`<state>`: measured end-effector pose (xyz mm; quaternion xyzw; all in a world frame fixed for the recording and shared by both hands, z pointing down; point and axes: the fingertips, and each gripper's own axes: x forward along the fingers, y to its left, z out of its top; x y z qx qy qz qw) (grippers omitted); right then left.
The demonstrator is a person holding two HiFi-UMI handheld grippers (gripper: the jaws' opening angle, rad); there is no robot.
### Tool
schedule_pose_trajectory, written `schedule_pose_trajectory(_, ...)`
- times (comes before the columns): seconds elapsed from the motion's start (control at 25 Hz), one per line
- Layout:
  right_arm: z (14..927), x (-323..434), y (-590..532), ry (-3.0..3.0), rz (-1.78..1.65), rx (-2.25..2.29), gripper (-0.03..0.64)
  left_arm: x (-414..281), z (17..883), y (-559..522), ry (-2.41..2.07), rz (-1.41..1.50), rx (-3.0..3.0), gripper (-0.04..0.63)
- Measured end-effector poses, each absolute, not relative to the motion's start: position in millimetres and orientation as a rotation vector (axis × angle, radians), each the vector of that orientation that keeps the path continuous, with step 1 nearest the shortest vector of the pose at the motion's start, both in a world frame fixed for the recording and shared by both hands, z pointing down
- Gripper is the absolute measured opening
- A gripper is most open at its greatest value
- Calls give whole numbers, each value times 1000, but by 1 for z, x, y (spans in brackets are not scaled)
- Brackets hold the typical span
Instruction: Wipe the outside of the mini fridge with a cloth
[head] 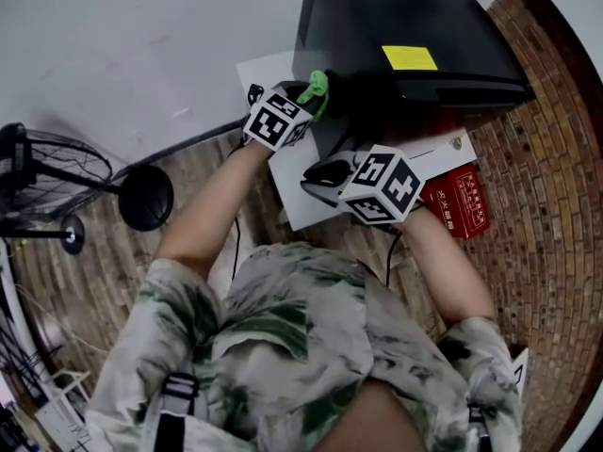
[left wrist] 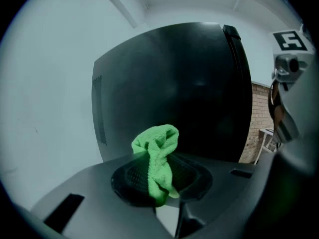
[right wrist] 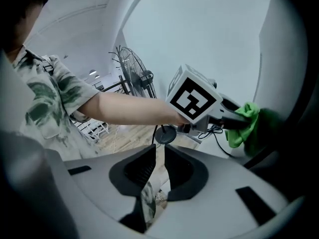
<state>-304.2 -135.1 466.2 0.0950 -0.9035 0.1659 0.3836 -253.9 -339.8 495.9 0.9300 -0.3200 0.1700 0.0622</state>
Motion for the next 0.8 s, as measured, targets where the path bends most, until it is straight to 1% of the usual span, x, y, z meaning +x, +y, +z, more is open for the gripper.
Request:
schedule_pose_trajectory(0.28,476,-302,-140,-2287,452,263,74,-254,559,-343,-889,684,2755,78)
schedule_pose_trajectory(0.4,480,-300,-142,-2282,450,270,74,-259,563,-347,-894,668,2741,78)
schedule_pose_trajectory(0.6,477,-298,-140,-2292,446,262,74,-289,517,-375,-1019,545,2749,78)
schedule_pose_trajectory(0.8,472,-301,-139,-2305,428,243,74,-320,430,-421,-1196,405,2788,78)
